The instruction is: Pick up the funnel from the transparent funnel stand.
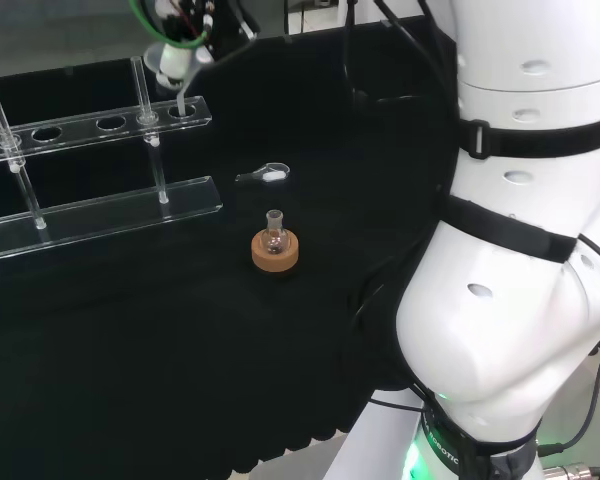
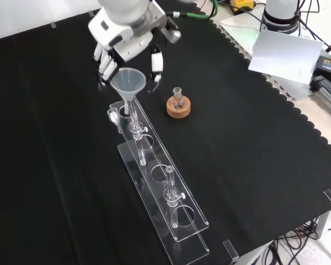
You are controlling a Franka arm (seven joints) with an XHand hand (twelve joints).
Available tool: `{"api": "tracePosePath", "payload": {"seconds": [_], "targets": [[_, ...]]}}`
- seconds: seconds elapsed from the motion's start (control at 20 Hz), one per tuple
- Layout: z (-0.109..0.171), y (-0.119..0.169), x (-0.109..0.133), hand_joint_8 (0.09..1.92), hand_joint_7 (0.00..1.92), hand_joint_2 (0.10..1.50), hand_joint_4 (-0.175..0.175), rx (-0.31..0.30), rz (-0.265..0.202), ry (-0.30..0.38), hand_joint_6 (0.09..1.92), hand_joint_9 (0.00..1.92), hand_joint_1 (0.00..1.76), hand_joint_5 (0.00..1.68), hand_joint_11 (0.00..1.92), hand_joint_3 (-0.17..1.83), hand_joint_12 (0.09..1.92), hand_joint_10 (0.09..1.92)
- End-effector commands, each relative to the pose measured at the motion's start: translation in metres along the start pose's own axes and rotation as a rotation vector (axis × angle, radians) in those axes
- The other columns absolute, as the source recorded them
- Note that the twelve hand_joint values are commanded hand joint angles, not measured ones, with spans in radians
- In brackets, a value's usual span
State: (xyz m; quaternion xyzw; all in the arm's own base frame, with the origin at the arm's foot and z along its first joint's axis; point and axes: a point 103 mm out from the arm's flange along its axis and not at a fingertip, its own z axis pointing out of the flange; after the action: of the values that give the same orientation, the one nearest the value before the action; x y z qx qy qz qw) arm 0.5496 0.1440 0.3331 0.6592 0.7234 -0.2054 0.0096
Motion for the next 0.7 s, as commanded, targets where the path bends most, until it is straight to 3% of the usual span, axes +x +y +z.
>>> {"api": "tracePosePath", "payload": {"seconds": [0.05,0.3,0.7], "targets": [[-0.038,-0.040,-0.011,0.62,0.72,0.69,-0.005,-0.061,0.038,-0.011,0.48,0.97,0.75,0.67,0.76,0.55,1.21,0.41],[-0.050,-0.070,-0.016,0.62,0.73,0.69,0.003,-0.074,0.057,-0.011,0.52,0.98,0.75,0.71,0.76,0.55,1.21,0.41],[-0.049,-0.110,-0.022,0.62,0.75,0.68,0.009,-0.049,0.097,-0.024,0.58,0.99,0.77,0.72,0.75,0.56,1.21,0.41]]}}
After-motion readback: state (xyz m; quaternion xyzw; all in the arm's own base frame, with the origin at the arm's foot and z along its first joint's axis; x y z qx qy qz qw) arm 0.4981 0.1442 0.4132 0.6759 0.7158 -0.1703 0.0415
